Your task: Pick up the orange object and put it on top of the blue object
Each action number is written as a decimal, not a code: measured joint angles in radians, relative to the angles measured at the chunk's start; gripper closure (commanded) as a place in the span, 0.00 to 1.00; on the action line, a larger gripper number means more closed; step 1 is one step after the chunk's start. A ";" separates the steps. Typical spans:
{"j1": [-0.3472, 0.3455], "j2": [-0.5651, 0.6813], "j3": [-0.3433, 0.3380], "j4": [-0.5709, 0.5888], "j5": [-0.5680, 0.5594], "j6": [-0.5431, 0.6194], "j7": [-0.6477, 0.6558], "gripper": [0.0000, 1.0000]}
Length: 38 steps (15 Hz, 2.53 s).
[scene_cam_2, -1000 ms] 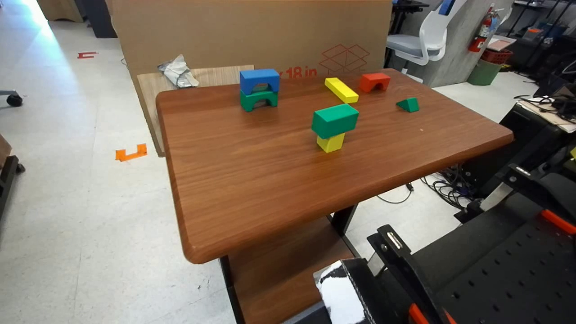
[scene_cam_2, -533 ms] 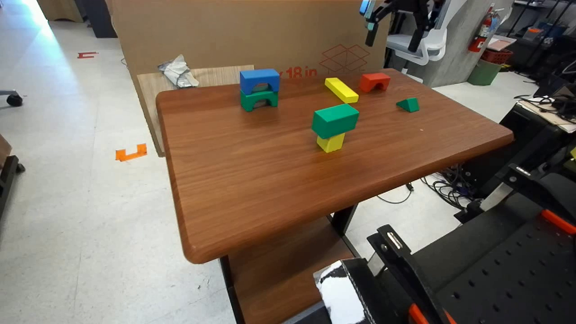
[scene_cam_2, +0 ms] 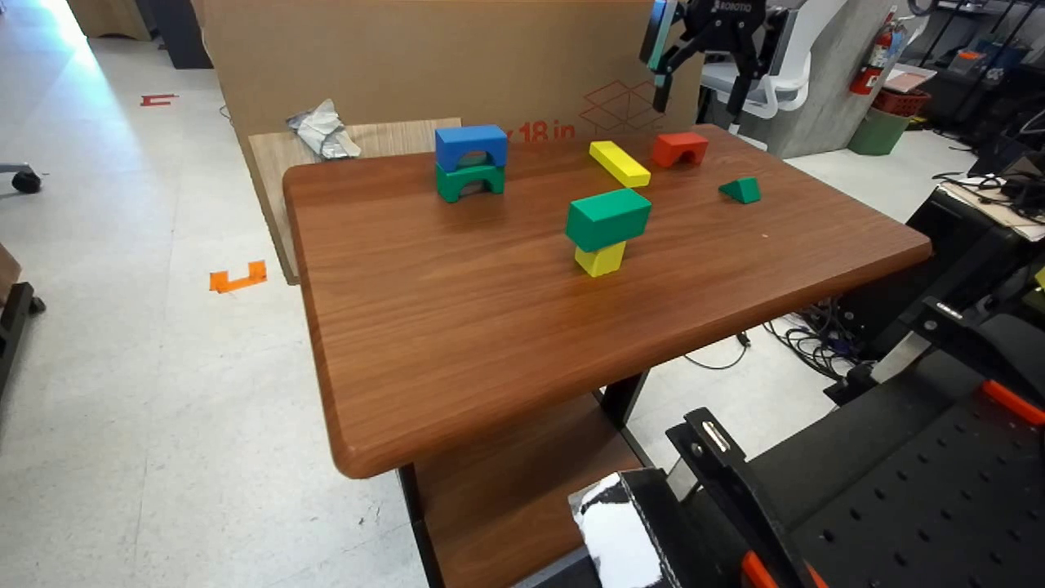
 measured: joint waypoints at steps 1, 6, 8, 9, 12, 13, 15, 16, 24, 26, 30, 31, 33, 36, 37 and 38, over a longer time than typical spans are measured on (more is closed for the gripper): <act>0.000 0.002 0.000 0.003 -0.016 -0.001 -0.002 0.00; 0.001 0.010 0.000 0.008 -0.070 -0.016 -0.035 0.00; 0.001 0.013 0.000 0.008 -0.077 -0.040 -0.056 0.00; 0.001 0.015 -0.001 0.010 -0.080 -0.049 -0.065 0.00; 0.001 0.030 -0.003 0.022 -0.106 -0.060 -0.081 0.00; 0.001 0.037 -0.004 0.030 -0.113 -0.060 -0.085 0.00; 0.001 0.053 -0.005 0.049 -0.118 -0.061 -0.095 0.00; 0.001 0.060 -0.005 0.058 -0.121 -0.061 -0.100 0.00; 0.013 0.119 -0.005 0.136 -0.142 -0.094 -0.119 0.00; 0.019 0.131 -0.005 0.151 -0.148 -0.108 -0.122 0.00; 0.028 0.150 -0.005 0.179 -0.157 -0.133 -0.130 0.00; 0.028 0.155 -0.005 0.184 -0.160 -0.135 -0.131 0.00; 0.027 0.167 -0.008 0.201 -0.166 -0.144 -0.134 0.00; 0.027 0.188 -0.009 0.232 -0.169 -0.180 -0.137 0.22; 0.027 0.195 -0.009 0.242 -0.169 -0.190 -0.137 0.26; 0.028 0.202 -0.009 0.252 -0.169 -0.201 -0.137 0.35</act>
